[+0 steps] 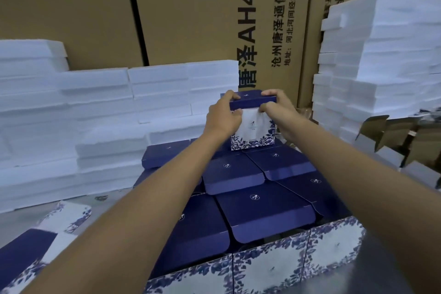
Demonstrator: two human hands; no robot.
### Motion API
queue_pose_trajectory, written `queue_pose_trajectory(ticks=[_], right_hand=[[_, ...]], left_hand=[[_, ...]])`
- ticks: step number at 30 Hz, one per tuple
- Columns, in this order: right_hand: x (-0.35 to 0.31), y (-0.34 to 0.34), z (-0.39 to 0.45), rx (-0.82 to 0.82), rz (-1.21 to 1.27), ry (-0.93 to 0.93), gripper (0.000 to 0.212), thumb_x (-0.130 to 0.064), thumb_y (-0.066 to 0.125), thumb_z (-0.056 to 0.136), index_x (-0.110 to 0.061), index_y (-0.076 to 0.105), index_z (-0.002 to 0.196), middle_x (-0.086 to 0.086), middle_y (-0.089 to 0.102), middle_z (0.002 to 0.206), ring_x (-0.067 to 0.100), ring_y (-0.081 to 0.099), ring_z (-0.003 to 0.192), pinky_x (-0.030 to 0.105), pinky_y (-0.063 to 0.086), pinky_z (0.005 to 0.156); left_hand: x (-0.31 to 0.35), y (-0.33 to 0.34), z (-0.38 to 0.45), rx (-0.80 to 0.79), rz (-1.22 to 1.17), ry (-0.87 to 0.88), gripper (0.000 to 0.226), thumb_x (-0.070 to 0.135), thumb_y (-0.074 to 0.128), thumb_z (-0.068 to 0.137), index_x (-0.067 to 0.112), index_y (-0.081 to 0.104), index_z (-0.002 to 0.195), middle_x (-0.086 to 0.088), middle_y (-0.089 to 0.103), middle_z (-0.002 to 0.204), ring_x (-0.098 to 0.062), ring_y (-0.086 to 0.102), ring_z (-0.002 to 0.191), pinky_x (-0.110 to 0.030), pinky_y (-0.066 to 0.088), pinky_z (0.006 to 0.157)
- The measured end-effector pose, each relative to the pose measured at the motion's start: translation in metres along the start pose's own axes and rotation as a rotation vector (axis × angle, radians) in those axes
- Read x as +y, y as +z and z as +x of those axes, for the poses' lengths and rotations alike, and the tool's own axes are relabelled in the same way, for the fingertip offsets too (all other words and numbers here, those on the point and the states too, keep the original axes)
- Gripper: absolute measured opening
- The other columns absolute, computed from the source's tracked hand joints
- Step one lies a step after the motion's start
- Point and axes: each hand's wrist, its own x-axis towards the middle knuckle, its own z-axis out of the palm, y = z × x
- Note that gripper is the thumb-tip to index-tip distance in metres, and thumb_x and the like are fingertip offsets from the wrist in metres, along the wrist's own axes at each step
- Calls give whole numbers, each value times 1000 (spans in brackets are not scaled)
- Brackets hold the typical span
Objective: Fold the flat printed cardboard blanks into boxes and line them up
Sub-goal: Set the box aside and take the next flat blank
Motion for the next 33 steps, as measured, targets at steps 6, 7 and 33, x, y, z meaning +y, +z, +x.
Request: queue_pose_trajectory(ticks=[6, 7, 33], right_hand=[[2, 1, 13, 51, -334, -107, 45, -2, 51, 90, -23, 56, 129, 9, 52, 131, 30, 56, 112, 39, 51, 93], [-1, 1, 12, 67, -460, -115, 51, -4, 51, 88, -26, 55, 134, 12, 46, 142, 35, 47, 129, 45, 44, 107], [-56, 210, -312, -755, -236, 16, 52, -9, 52, 98, -15, 44, 149, 4, 46, 149, 15, 47, 119, 25, 35, 94]], left_hand=[[3, -7, 0, -138, -2, -97, 67, -4, 47, 87, 29, 46, 146, -3, 57, 109, -26, 59, 81, -28, 51, 74], [6, -10, -2, -169, 0, -106, 73, -4, 47, 87, 31, 40, 151, -3, 57, 108, -21, 55, 75, -24, 48, 66], [-171, -260, -290, 228, 202, -824, 42, 19, 53, 95, 10, 45, 135, -22, 59, 123, -39, 56, 113, -42, 42, 102]])
